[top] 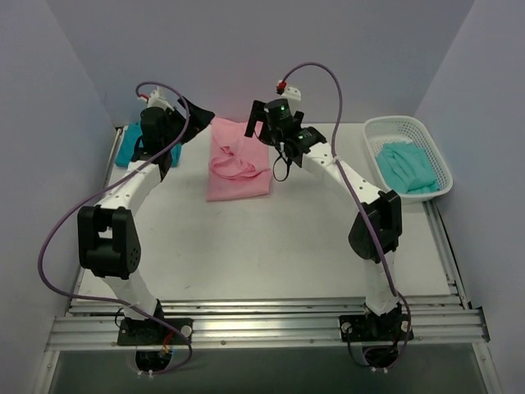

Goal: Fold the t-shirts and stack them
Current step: Fold the tshirt

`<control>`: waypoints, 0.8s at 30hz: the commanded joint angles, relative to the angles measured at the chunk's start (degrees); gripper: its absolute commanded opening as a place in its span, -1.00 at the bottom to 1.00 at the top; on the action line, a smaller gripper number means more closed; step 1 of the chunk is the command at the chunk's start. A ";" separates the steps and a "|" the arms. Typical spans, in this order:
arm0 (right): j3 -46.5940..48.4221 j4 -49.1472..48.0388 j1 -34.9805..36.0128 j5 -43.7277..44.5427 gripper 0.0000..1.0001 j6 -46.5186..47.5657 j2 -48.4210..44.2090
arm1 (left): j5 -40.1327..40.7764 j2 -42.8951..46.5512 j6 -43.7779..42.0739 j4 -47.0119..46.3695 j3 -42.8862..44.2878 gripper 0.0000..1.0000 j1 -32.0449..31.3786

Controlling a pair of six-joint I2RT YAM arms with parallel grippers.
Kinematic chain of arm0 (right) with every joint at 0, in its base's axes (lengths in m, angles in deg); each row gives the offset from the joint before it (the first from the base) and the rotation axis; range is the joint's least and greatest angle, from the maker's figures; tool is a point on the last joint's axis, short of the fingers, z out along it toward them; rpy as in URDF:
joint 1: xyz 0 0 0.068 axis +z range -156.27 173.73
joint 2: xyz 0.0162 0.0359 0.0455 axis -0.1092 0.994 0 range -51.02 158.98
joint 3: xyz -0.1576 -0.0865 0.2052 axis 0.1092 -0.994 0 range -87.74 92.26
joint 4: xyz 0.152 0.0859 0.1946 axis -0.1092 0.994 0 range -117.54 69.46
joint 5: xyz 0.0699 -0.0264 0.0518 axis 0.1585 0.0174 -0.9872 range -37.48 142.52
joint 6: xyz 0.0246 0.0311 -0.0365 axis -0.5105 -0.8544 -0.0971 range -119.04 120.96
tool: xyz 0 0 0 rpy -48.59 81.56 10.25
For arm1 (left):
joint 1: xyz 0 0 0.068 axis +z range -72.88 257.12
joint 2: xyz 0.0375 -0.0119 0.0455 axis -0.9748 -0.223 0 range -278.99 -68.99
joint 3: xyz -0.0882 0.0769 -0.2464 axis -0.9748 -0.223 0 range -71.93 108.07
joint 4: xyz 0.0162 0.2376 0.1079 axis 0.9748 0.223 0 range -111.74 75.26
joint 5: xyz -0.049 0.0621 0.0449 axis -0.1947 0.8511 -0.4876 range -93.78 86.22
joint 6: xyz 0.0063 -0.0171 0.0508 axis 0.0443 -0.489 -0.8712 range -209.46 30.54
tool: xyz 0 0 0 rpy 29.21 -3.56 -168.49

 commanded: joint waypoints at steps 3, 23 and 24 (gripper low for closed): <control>-6.40 0.01 4.40 -0.33 0.97 -0.06 -2.37 | 1.48 5.02 -2.17 2.96 -3.60 0.88 0.39; -5.99 -4.48 6.52 -6.40 0.29 -4.02 11.67 | 2.71 14.87 -2.16 -0.47 -19.00 0.88 0.30; -5.46 -4.39 6.43 -6.40 0.29 -4.02 11.69 | 2.62 14.87 -2.16 -0.56 -19.09 0.88 0.39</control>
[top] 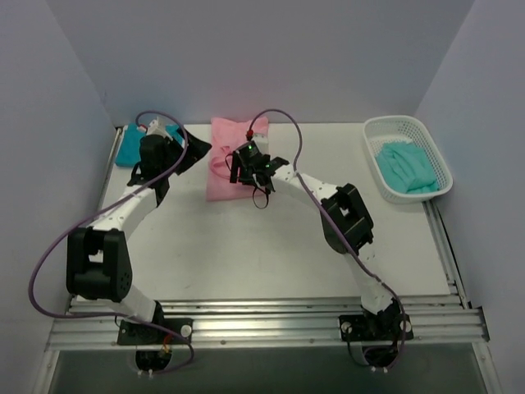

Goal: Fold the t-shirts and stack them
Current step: Fold the tshirt

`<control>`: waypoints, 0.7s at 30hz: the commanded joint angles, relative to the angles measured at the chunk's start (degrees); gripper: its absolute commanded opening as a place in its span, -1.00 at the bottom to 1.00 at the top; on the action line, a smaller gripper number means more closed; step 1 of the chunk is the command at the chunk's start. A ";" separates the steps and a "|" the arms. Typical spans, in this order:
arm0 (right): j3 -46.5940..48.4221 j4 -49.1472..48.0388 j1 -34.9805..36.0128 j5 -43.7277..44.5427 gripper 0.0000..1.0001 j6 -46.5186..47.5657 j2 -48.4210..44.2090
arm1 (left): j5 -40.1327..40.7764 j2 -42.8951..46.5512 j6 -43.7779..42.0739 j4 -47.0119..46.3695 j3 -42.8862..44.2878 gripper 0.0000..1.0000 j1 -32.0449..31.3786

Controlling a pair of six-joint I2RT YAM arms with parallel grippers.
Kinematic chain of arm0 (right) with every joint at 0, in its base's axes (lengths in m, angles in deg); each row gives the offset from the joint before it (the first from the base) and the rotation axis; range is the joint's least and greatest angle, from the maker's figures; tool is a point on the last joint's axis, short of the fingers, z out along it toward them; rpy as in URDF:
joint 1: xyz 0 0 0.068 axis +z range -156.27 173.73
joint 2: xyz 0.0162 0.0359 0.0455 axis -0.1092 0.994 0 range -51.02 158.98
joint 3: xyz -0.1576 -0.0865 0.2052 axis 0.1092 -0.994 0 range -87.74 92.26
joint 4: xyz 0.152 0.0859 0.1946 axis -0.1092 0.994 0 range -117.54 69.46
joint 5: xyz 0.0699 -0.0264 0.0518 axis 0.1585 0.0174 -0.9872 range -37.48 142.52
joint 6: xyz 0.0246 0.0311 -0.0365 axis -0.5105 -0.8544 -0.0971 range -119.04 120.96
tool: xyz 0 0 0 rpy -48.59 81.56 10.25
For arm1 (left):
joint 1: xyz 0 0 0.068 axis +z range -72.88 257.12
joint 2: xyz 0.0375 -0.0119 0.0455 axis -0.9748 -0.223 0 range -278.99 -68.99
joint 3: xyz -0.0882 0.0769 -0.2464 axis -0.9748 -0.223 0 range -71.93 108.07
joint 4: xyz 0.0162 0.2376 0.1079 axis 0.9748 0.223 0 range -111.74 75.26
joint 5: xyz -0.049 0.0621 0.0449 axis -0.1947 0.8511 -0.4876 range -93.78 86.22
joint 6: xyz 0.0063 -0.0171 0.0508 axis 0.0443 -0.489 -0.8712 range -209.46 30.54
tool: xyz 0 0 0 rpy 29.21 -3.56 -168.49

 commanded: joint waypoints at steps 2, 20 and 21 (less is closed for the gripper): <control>4.51 -0.28 -0.48 -0.23 0.28 -0.50 2.82 | 0.15 1.64 -1.09 -2.79 -0.52 0.88 0.37; 16.82 -0.37 -5.04 -3.48 0.23 -0.59 13.80 | -0.82 -1.43 -1.36 -6.30 -2.45 0.89 0.81; 17.61 -0.55 -5.40 -3.92 0.23 -0.42 14.94 | -0.82 -1.43 -1.36 -6.48 -2.45 0.88 0.81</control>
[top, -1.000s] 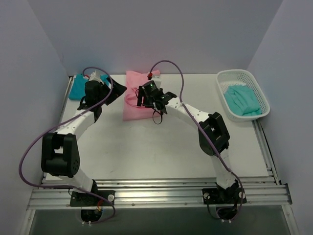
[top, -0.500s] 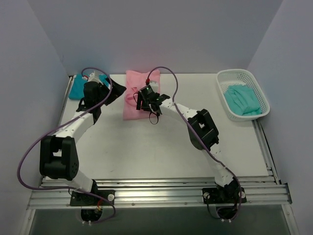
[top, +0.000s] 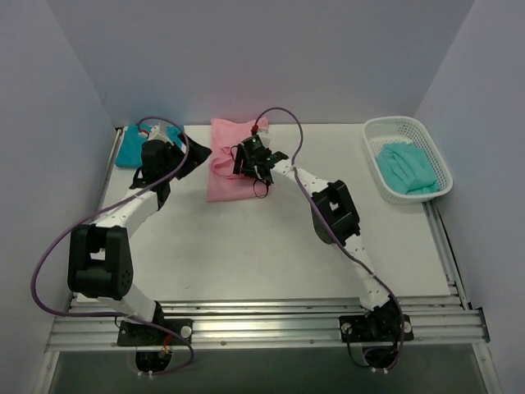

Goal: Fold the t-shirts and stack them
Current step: Fold the tshirt

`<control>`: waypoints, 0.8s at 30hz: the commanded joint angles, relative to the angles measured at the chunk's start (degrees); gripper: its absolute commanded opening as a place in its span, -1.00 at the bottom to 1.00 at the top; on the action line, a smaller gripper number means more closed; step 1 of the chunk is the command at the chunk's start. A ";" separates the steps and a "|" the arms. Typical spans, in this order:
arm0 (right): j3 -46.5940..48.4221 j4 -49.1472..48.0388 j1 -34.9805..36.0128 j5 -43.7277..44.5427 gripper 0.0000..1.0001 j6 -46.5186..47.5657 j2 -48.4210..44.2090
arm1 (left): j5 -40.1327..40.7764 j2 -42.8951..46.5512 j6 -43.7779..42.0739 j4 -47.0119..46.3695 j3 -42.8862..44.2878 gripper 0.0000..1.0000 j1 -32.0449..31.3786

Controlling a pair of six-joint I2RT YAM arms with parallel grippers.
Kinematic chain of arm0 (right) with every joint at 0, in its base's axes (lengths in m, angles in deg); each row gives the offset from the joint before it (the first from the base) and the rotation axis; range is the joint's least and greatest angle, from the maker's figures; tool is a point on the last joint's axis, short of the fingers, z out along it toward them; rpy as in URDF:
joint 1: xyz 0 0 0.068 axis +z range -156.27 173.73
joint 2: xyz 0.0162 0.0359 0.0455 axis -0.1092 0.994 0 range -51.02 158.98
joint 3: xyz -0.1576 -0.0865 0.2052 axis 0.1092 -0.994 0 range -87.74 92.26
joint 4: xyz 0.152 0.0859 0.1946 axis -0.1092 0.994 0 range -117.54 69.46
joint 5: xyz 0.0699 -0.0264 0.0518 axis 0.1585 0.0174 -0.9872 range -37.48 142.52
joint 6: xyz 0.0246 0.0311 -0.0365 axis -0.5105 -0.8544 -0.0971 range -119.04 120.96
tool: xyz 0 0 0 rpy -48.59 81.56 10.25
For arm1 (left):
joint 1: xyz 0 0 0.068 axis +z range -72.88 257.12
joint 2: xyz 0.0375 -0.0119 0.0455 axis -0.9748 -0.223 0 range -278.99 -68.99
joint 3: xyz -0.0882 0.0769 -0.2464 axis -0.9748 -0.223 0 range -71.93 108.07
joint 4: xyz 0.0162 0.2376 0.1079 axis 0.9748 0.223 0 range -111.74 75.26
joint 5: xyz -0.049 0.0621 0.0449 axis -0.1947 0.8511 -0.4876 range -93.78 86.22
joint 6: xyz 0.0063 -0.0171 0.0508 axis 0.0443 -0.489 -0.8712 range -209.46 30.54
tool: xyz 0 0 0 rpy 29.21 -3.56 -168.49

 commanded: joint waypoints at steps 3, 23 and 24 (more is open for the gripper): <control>6.76 -2.06 -2.32 -3.47 0.23 0.40 3.80 | -0.69 -1.00 -1.23 -3.92 -0.09 0.89 0.59; 1.32 -27.89 -5.31 -12.88 0.32 -1.19 -0.14 | -2.45 -9.79 -1.58 -6.12 3.43 0.90 0.94; 1.23 -29.99 -5.58 -12.80 0.35 -1.19 -0.23 | -2.53 -9.79 -1.58 -6.04 3.51 0.90 1.03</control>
